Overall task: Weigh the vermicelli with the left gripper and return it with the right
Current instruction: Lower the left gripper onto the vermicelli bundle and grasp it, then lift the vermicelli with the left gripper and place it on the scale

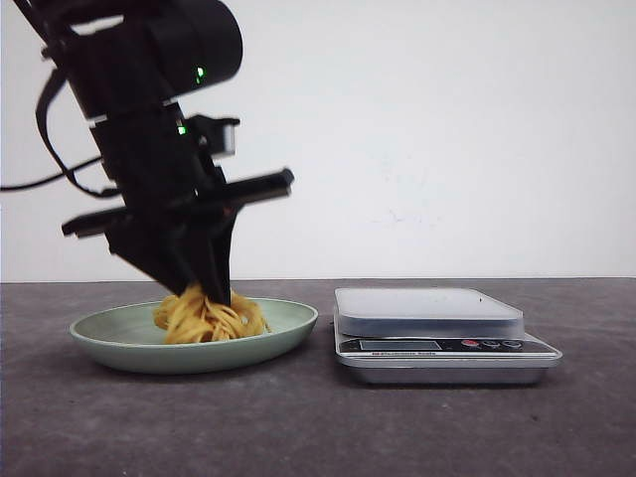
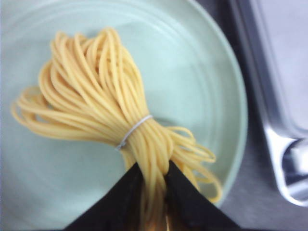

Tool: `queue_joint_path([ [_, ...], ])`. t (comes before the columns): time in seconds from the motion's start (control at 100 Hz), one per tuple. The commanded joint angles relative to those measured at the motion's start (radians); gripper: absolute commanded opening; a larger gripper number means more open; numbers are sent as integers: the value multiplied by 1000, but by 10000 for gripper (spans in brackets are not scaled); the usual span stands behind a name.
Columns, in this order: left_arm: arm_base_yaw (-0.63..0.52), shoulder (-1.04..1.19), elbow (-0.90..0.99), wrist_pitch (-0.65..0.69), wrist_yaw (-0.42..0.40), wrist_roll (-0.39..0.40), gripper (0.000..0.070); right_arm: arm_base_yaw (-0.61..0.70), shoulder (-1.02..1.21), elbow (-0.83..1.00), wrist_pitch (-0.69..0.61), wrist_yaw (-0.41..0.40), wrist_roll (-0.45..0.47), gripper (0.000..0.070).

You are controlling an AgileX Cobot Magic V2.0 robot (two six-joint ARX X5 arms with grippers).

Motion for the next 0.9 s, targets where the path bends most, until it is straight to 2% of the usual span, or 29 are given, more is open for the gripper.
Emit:
queue_joint_path([
  [0.0,-14,-54,56,21,11,25,10,3,3,19,11,-4,-8,482],
  [0.07,-14,-100,87,21,89,26,10,3,3,19,14,3,-10,483],
  [0.2,-19,-127,148,93,318,66,10,3,3,19,29,15,-8,483],
  [0.26,-29,-120,167,153,372,80,10,3,3,19,37,14,-6,483],
  [0.4,-58,-61,203,246,382,76,10,3,3,19,46,14,-5,483],
  [0.52,-72,24,227,278,429,77,10,3,3,19,51,15,-6,483],
  [0.79,-100,221,237,425,410,80,10,3,3,19,48,14,-6,483],
  [0.89,-99,281,237,440,410,80,10,3,3,19,48,14,-6,483],
])
